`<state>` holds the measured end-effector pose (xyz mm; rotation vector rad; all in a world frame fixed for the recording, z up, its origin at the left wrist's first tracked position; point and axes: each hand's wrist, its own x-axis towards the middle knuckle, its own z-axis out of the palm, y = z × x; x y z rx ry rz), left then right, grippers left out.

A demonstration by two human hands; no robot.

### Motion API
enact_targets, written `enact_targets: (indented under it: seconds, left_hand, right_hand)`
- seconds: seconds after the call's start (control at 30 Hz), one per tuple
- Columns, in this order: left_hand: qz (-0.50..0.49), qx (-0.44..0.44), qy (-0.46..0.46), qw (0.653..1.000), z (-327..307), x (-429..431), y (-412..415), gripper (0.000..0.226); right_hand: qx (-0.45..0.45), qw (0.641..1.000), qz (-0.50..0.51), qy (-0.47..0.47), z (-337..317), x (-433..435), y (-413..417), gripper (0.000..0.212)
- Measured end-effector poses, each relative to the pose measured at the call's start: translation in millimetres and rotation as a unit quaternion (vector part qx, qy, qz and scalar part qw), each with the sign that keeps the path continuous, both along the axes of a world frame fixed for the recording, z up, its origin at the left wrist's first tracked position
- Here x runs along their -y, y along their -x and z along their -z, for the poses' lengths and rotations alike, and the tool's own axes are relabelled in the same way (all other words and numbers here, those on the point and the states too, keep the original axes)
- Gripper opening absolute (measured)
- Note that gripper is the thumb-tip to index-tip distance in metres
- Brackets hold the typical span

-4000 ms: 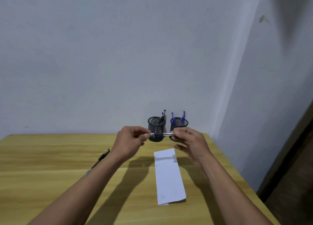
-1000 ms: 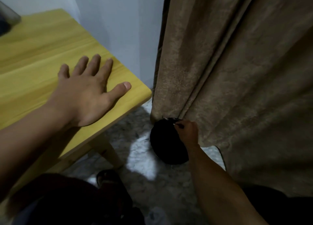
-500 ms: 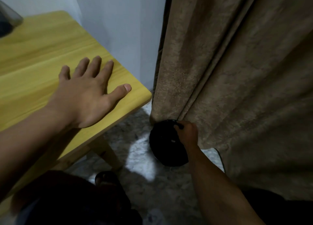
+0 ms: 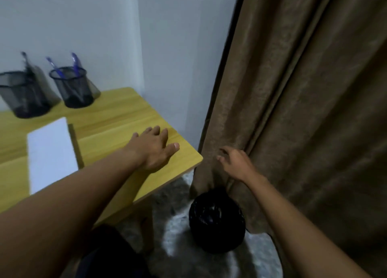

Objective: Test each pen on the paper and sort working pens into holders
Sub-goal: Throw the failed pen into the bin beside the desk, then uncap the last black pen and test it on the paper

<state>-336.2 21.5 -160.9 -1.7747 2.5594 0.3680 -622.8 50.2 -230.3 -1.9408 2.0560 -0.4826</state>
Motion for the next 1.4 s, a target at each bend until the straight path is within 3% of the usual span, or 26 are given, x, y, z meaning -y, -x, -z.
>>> enact_targets:
  seconds: [0.13,0.27,0.6,0.8,1.03,1.23,1.4]
  left_hand:
    - [-0.010,-0.049,0.015,0.999,-36.3,1.4,-29.9,0.064]
    - [-0.062,-0.035,0.079,0.994,-77.2,-11.9,-78.5,0.065]
    - [-0.229,0.043,0.136,0.963,-120.8,-89.2,-251.3,0.054]
    - [-0.334,0.022,0.135,0.932,-115.3,-142.0,-327.2,0.058]
    - [-0.439,-0.009,0.096,0.893,-88.0,-181.1,-388.0,0.062]
    - [-0.480,-0.039,0.066,0.874,-56.4,-190.8,-409.5,0.060]
    - [-0.474,-0.042,0.092,0.875,-36.7,-187.6,-409.4,0.043]
  right_hand:
    - [-0.034,0.997,-0.064,0.033,-79.6,7.2,-41.7,0.049]
    - [-0.062,0.990,-0.122,0.042,-138.3,13.5,-98.6,0.058]
    - [-0.056,0.955,-0.284,0.057,-201.3,22.1,-281.6,0.052]
    - [-0.056,0.918,-0.390,0.036,-199.4,18.4,-386.6,0.047]
    - [-0.065,0.880,-0.471,0.009,-166.3,7.3,-484.3,0.056]
    - [-0.061,0.859,-0.509,-0.005,-135.1,-9.3,-534.7,0.054]
    - [-0.070,0.849,-0.524,0.012,-120.3,-20.5,-559.7,0.043]
